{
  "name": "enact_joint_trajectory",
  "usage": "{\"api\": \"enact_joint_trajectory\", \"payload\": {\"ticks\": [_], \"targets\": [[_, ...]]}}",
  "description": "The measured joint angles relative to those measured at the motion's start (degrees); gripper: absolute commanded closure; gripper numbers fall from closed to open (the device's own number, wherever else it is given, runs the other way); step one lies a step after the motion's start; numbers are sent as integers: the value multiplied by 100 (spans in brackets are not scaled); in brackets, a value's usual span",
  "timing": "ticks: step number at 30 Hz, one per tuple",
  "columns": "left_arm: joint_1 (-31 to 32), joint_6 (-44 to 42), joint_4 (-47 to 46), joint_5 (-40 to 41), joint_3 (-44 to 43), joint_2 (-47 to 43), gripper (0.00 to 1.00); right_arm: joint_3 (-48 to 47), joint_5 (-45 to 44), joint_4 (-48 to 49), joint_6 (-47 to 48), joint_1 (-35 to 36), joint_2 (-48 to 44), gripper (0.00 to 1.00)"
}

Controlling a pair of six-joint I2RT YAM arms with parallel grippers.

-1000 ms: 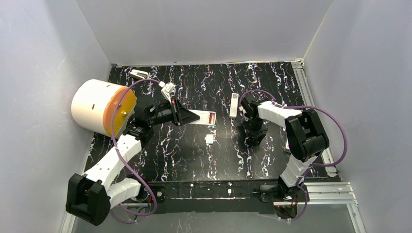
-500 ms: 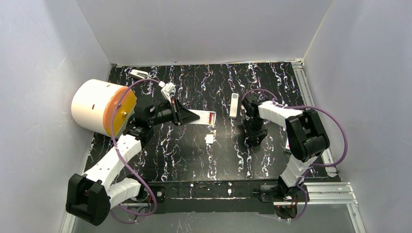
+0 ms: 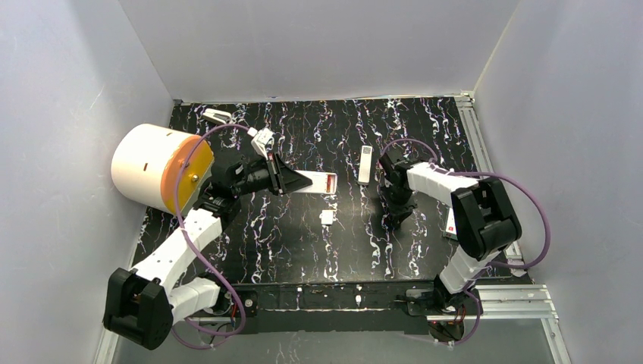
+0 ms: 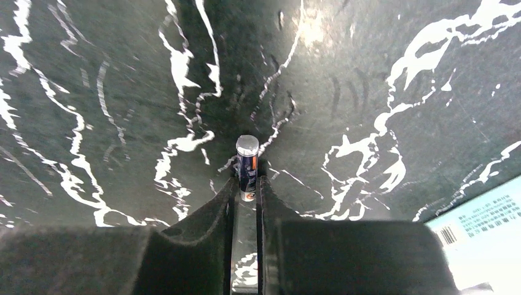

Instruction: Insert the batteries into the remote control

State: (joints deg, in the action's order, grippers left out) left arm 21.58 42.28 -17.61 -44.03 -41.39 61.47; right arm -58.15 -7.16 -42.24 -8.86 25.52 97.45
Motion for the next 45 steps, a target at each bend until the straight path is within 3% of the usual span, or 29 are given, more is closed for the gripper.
{"api": "enact_joint_trajectory", "payload": {"ticks": [8, 16, 24, 45], "targets": [[0, 730, -153, 192, 282, 667, 100, 170, 756, 848, -605, 146, -713, 84], [0, 1375, -684, 492, 979, 769, 100, -402, 1818, 1364, -1646, 1104, -1534, 83], [2, 1873, -1338, 925, 1534, 728, 100, -826, 2085, 1497, -2422, 1580, -1526, 81], [-2, 2050, -2149, 1080, 1744, 702, 100, -1471, 1989, 1080, -2518, 1882, -754, 78]]}}
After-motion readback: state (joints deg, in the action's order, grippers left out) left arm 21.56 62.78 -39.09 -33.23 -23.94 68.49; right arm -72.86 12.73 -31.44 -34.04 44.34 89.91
